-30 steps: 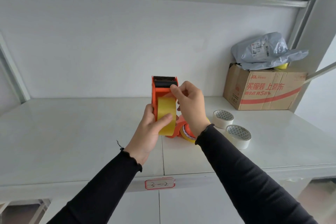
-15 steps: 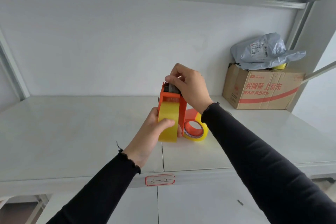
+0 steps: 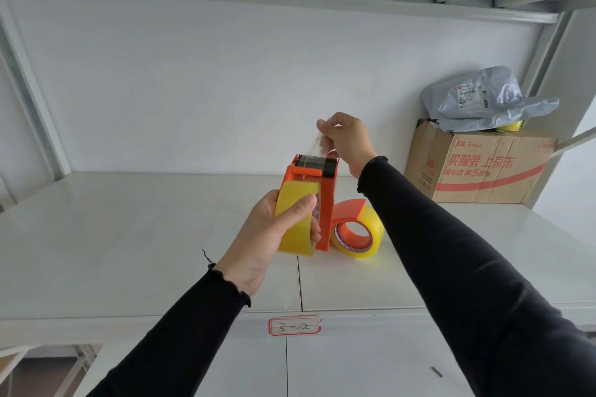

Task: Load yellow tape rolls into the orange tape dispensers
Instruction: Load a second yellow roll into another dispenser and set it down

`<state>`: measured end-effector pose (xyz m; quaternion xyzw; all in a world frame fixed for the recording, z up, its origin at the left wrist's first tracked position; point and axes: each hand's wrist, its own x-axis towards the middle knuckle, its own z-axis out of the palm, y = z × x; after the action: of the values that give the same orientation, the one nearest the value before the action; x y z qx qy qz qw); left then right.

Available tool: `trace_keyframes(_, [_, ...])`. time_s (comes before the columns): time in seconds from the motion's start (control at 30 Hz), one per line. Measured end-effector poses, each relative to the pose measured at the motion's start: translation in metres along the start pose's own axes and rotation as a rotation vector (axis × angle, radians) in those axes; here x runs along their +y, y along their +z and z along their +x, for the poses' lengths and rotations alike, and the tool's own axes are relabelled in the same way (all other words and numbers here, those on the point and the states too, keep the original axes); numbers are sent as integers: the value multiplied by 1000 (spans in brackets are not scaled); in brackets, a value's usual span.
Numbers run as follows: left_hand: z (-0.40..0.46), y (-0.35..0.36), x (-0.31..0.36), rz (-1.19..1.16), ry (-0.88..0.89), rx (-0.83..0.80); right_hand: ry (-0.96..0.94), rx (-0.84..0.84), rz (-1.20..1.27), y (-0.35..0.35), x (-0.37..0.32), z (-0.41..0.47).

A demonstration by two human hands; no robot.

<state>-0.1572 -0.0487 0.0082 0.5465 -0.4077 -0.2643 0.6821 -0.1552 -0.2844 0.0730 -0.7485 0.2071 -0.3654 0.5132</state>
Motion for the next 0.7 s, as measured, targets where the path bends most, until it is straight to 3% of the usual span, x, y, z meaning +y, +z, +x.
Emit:
trace_keyframes(0.13, [-9, -1, 2, 5, 73, 52, 103, 24, 116, -3, 7, -2])
trace_keyframes(0.27, [-5, -10, 12, -117, 226, 155, 179, -270, 276, 26, 25, -34])
trace_keyframes(0.4, [9, -18, 15, -379, 168, 253, 216, -295, 580, 61, 32, -85])
trace_keyframes(0.57, [14, -19, 6, -588, 119, 292, 190, -149, 508, 77, 35, -123])
trace_keyframes(0.7, [13, -32, -9, -692, 84, 267, 207, -320, 605, 79, 31, -139])
